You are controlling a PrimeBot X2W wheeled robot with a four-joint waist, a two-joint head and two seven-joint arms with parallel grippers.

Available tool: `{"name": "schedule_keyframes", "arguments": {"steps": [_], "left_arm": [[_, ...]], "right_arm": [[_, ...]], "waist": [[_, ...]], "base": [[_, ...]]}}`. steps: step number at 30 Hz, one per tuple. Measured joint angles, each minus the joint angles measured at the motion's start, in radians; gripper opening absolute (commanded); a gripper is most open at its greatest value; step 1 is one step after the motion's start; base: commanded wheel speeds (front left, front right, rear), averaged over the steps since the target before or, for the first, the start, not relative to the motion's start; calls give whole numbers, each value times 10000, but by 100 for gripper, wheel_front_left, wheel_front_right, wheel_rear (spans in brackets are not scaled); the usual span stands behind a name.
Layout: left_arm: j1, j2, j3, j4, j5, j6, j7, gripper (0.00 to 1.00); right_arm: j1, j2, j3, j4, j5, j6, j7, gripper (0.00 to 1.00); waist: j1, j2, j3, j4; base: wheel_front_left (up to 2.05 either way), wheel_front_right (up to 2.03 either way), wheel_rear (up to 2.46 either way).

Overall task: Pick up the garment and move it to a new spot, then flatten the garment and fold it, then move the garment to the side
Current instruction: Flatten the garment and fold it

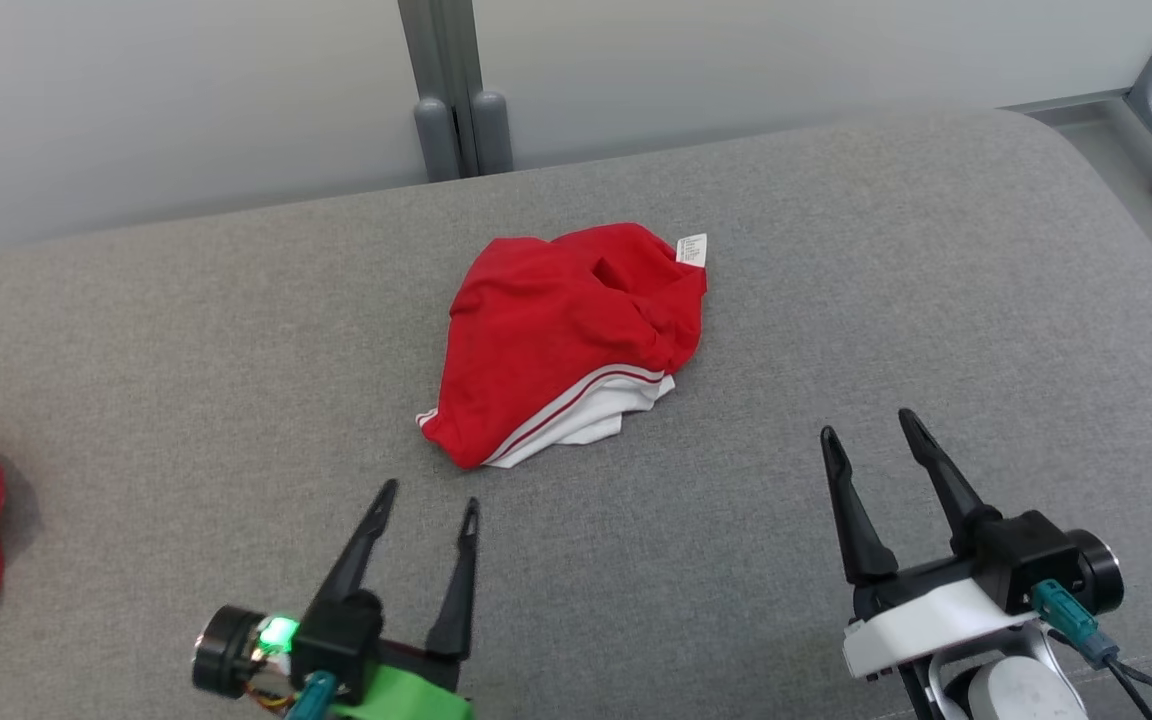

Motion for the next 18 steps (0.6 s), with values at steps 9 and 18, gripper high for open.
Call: {"name": "schedule_keyframes", "arguments": {"steps": [9, 18], "left_arm": [[-2963, 209, -2157, 2686, 568, -545, 0, 100], [-4913, 359, -2617, 4617, -71, -562, 0, 100]], "right_arm": [[-905, 0, 88, -192, -104, 0, 0, 100], [-1352, -8, 155, -322, -128, 0, 0, 100]], "waist": [[0, 0, 1119, -10], [1, 0, 2210, -288]], "base": [[0, 0, 0], [0, 0, 0]]}}
